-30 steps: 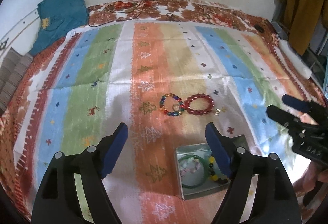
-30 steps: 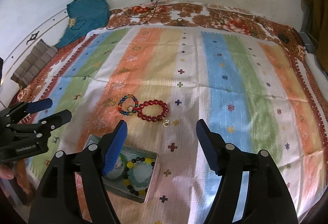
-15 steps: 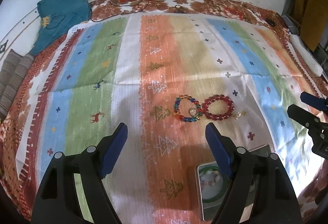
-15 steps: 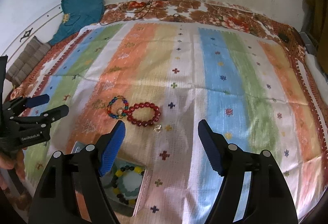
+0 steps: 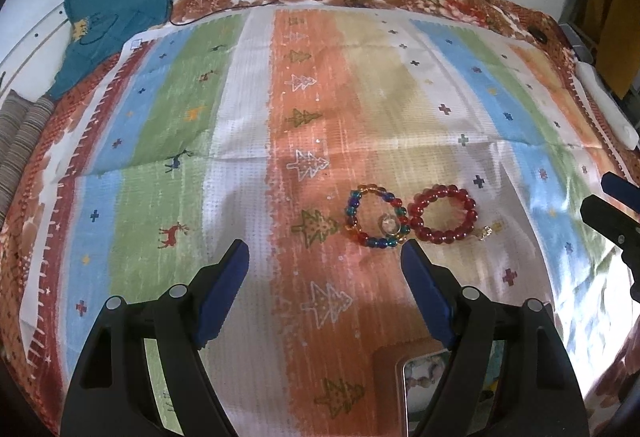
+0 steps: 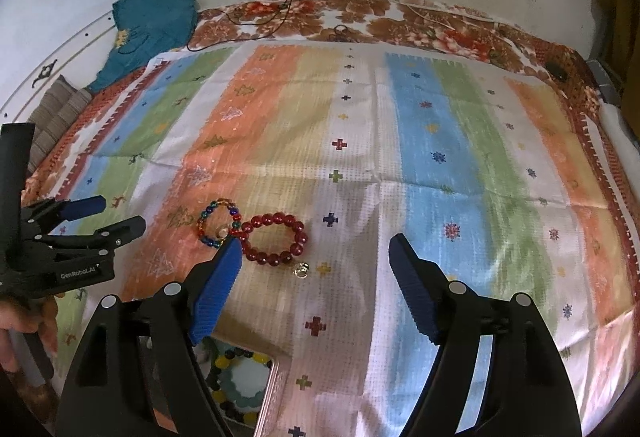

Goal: Organize jewelry
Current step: 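Move both open tools from the tin toward the red and multicolour bracelets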

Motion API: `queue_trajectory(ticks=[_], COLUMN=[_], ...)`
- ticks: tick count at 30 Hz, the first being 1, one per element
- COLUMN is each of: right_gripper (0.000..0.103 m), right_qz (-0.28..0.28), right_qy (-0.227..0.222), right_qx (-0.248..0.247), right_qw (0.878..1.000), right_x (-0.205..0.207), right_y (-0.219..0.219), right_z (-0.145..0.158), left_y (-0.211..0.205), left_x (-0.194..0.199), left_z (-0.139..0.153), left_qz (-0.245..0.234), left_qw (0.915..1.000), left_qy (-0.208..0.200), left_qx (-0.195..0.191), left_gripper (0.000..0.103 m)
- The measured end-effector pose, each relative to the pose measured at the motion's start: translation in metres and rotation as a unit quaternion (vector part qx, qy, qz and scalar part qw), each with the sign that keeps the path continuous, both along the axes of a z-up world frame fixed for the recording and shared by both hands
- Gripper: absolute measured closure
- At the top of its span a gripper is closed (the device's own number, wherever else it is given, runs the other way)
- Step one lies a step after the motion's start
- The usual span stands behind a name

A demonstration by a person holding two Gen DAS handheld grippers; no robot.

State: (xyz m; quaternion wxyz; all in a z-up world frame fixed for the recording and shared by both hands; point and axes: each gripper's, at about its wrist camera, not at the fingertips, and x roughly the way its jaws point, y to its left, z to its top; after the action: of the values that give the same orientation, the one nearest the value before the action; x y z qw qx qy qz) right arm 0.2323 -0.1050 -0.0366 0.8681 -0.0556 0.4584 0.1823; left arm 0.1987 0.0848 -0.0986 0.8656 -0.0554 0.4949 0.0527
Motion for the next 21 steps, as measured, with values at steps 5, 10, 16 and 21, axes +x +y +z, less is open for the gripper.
queue_trajectory(ticks=[5, 10, 16, 21], right_gripper=[0.027, 0.026, 0.025, 0.025], right_qz=[0.006, 0.012, 0.017, 0.022], right_qy=[0.008, 0.018, 0.027, 0.033], right_qx=[-0.007, -0.011, -0.015, -0.022], right_qw=[1.0, 1.0, 0.999, 0.999], right_x=[0.009, 0.018, 0.028, 0.035], right_y=[0.007, 0.01, 0.014, 0.021], right_z=[-0.01, -0.022, -0.033, -0.041], left_y=[-0.001, 0.004, 0.006, 0.008], left_x=[0.01, 0.022, 0.033, 0.042], left_z=[-0.007, -0.017, -0.031, -0.038], left_qz=[-0.001, 0.009, 0.009, 0.008], left_qw=[1.0, 0.9996, 0.9992, 0.999], left_qy=[0.006, 0.021, 0.033, 0.037], left_qx=[-0.001, -0.015, -0.022, -0.025], left_gripper=[0.025, 0.025, 0.025, 0.025])
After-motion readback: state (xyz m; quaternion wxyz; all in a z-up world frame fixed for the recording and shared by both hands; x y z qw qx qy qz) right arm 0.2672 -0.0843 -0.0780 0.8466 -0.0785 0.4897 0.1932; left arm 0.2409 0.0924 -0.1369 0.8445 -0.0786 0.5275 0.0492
